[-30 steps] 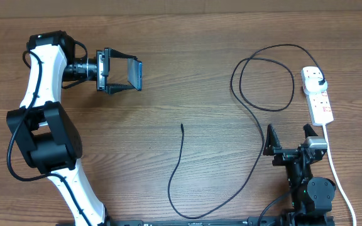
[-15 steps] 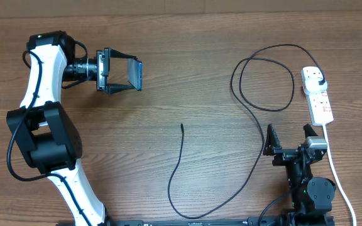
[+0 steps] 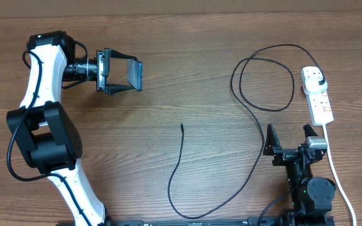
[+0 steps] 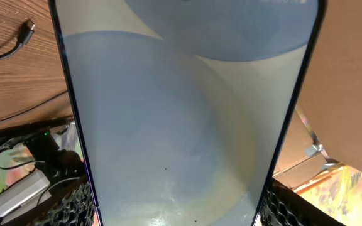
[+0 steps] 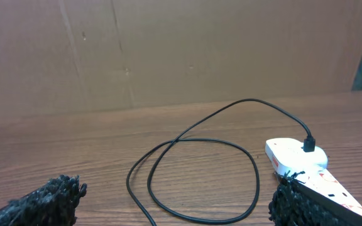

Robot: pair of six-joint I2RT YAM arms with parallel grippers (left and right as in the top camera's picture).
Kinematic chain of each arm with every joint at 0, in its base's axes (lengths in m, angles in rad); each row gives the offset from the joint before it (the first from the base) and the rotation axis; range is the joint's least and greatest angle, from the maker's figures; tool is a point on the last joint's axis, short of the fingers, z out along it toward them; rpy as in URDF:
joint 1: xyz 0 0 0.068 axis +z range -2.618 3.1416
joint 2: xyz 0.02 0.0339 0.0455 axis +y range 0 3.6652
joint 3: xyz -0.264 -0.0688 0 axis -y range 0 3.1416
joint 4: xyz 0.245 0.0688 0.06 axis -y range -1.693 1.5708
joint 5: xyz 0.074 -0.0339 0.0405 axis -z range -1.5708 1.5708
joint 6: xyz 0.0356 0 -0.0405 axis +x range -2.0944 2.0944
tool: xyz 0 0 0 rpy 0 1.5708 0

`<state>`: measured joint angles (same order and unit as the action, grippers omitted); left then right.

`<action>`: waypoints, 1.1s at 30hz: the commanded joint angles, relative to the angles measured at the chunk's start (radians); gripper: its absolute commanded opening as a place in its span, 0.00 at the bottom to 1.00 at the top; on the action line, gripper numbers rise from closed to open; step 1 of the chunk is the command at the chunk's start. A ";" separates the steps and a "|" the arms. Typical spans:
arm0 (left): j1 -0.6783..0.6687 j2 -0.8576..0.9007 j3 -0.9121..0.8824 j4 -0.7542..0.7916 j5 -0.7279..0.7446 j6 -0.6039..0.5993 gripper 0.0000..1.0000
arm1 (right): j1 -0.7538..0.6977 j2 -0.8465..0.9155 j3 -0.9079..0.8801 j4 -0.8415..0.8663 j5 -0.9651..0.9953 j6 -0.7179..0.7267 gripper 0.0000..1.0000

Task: Plug charger to phone and switch on socket
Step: 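Hold the phone raised upright in the left gripper, then move the right gripper toward the phone held by the left gripper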

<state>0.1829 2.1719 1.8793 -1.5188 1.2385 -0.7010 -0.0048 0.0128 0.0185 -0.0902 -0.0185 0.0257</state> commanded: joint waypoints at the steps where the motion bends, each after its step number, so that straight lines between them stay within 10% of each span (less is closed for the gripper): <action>1: -0.007 0.005 0.029 -0.003 0.002 -0.003 0.04 | 0.005 -0.011 -0.011 0.006 0.006 0.001 1.00; 33: -0.075 0.005 0.029 0.002 -0.151 0.116 0.04 | 0.006 -0.010 -0.011 0.006 0.006 0.001 1.00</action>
<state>0.1219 2.1719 1.8793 -1.5154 1.0611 -0.6174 -0.0048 0.0128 0.0185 -0.0902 -0.0189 0.0261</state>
